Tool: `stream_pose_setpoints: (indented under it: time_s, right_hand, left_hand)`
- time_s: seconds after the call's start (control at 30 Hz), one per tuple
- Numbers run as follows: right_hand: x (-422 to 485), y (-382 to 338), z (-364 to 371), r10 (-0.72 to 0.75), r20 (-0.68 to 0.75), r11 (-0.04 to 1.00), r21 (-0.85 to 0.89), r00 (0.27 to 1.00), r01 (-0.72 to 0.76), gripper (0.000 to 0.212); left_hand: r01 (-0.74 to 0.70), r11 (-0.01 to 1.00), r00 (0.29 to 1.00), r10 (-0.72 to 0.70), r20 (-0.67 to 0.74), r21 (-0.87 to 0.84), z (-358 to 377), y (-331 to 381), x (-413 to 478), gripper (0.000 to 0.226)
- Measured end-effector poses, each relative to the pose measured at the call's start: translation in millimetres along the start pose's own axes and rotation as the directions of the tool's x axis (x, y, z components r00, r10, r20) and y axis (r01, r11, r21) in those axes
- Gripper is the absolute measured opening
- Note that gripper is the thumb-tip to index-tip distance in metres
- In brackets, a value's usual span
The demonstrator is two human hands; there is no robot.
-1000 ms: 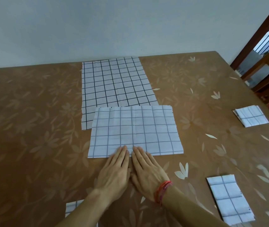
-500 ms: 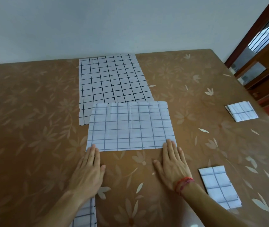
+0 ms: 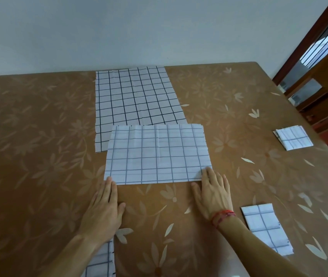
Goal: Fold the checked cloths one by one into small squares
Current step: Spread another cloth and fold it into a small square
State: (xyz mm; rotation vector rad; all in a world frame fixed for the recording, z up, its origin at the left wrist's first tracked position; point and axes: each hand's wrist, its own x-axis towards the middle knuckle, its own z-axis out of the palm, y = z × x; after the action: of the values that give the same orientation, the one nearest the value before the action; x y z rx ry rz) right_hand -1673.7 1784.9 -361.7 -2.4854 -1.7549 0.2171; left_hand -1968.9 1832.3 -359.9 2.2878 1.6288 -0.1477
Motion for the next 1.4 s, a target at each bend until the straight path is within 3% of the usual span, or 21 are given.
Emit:
stream_pose_setpoints:
  time_s: [0.13, 0.33, 0.47, 0.63, 0.8, 1.0, 1.17, 1.4]
  right_hand:
    - [42, 2, -11, 0.139, -0.014, 0.986, 0.097, 0.99, -0.137, 0.044]
    - [88, -7, -23, 0.33, 0.017, 0.911, 0.255, 0.944, -0.323, 0.056]
    - [102, -12, -25, 0.383, 0.046, 0.883, 0.274, 0.922, -0.381, 0.061]
    - [110, -18, -28, 0.427, 0.054, 0.848, 0.321, 0.903, -0.421, 0.048]
    - [118, -21, -38, 0.491, 0.184, 0.753, 0.403, 0.851, -0.521, 0.043]
    - [127, -15, -40, 0.492, 0.305, 0.663, 0.476, 0.816, -0.578, 0.044]
    - [126, -8, -43, 0.477, 0.285, 0.518, 0.672, 0.831, -0.528, 0.038]
    - [102, -3, -50, 0.497, 0.168, 0.556, 0.692, 0.851, -0.461, 0.025]
  left_hand:
    - [0.0, 1.0, 1.0, 0.0, -0.005, -0.006, 2, -2, 2, 0.081]
    - [0.012, 1.0, 1.0, -0.013, -0.02, -0.025, 7, -5, 5, 0.092]
    - [0.016, 0.999, 1.0, -0.017, -0.008, -0.045, 6, -4, 5, 0.092]
    - [0.016, 0.999, 1.0, -0.016, 0.01, -0.043, 4, -5, 5, 0.087]
    - [0.024, 0.999, 1.0, -0.024, 0.009, -0.032, 3, -4, 4, 0.079]
    - [0.03, 0.997, 0.999, -0.031, -0.016, -0.072, -3, -2, 2, 0.07]
    - [0.034, 0.989, 0.999, -0.037, -0.017, -0.141, -1, -2, 2, 0.071]
    - [0.071, 0.964, 0.994, -0.09, -0.065, -0.257, -6, -2, 1, 0.076]
